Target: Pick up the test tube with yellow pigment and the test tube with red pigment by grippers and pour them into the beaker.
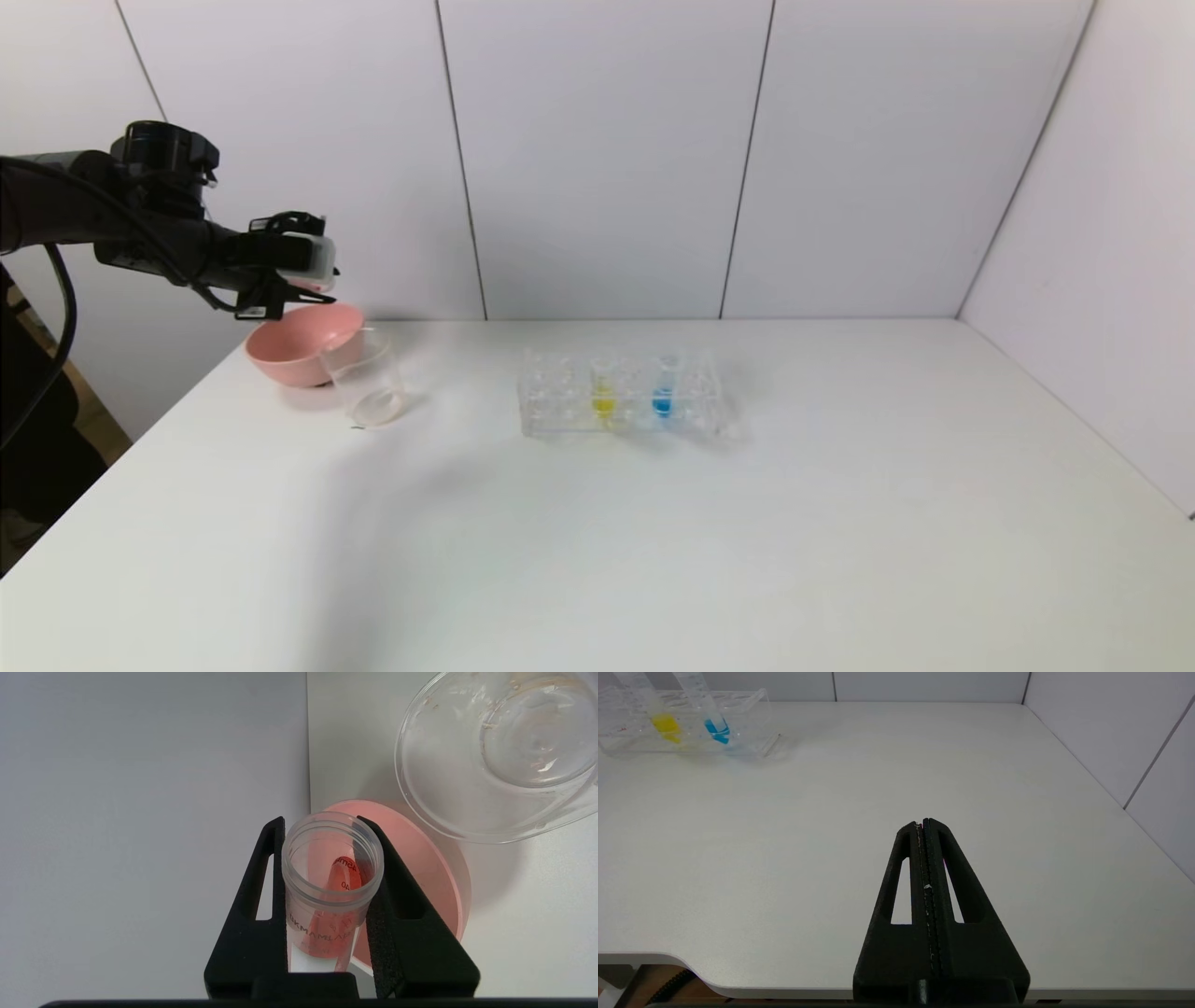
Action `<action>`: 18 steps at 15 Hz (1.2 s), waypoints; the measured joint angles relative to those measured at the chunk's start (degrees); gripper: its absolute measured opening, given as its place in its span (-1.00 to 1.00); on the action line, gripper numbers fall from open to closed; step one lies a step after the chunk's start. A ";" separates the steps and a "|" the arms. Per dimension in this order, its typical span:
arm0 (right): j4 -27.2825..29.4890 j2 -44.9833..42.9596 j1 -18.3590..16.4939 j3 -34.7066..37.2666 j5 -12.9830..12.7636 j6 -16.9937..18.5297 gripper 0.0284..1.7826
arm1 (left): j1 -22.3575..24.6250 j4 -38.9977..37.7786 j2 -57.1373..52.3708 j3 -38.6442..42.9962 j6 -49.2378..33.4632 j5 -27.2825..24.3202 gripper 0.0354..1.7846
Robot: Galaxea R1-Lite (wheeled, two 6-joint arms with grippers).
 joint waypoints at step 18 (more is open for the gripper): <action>0.00 0.00 0.00 0.00 0.02 -0.02 -0.91 | -1.08 10.97 -1.41 -1.22 -7.09 5.00 -0.48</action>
